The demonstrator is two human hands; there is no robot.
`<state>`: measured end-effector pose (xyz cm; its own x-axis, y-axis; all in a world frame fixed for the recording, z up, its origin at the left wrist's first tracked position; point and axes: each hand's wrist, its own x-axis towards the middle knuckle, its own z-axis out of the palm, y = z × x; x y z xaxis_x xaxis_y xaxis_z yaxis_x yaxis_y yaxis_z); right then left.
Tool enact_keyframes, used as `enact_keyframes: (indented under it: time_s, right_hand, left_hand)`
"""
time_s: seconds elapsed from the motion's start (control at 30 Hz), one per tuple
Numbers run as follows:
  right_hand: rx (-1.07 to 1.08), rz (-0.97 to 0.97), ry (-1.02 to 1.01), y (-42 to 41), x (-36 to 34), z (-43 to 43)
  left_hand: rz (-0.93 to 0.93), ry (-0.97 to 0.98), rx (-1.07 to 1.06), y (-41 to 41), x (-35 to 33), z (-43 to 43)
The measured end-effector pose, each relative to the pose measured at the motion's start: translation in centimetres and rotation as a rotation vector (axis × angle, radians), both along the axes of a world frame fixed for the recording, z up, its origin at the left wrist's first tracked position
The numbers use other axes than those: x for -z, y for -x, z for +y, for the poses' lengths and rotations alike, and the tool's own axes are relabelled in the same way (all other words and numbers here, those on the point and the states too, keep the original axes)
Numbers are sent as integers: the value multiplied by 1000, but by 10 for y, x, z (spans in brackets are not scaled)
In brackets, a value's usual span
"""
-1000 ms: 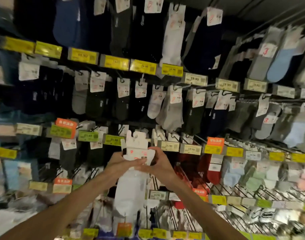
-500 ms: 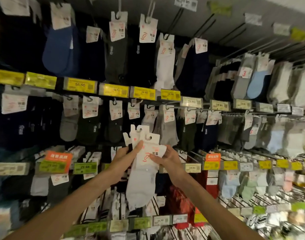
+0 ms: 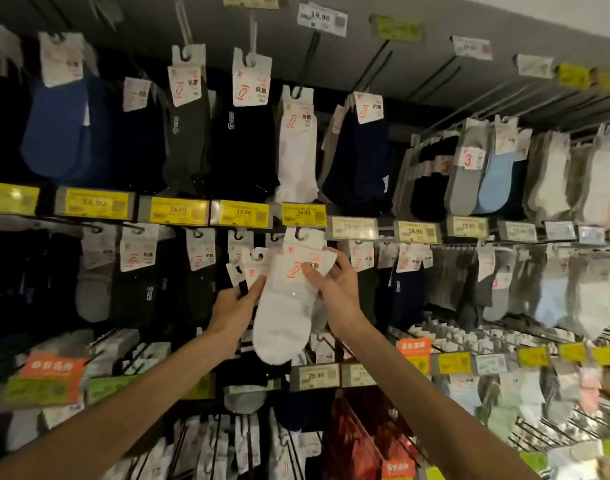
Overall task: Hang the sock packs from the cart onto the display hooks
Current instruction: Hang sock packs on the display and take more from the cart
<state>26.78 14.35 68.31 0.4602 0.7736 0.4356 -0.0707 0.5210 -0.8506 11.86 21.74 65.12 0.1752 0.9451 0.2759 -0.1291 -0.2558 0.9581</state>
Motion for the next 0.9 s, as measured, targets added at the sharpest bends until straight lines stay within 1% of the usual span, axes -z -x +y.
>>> enact_keyframes:
  time_s: [0.1, 0.27, 0.37, 0.5, 0.67, 0.73, 0.9]
  right_hand:
    - [-3, -28, -56, -8, -15, 9]
    - [-25, -93, -92, -21, -12, 30]
    - [-19, -153, -108, -24, -12, 39]
    - [-37, -160, -116, -24, -12, 46]
    - [-15, -216, -123, -25, -6, 53]
    - [4, -189, -120, -24, -5, 56]
    - [54, -123, -55, -26, -10, 79]
  left_hand:
    - [-12, -11, -26, -6, -8, 10]
    - [38, -58, -53, -18, -8, 21]
    - [32, -48, -53, -21, -7, 26]
    - [31, -39, -79, -26, -4, 31]
    - [59, -95, -87, -33, 3, 30]
    - [56, -104, -72, -36, 5, 29]
    - [39, -22, -102, -38, 4, 41]
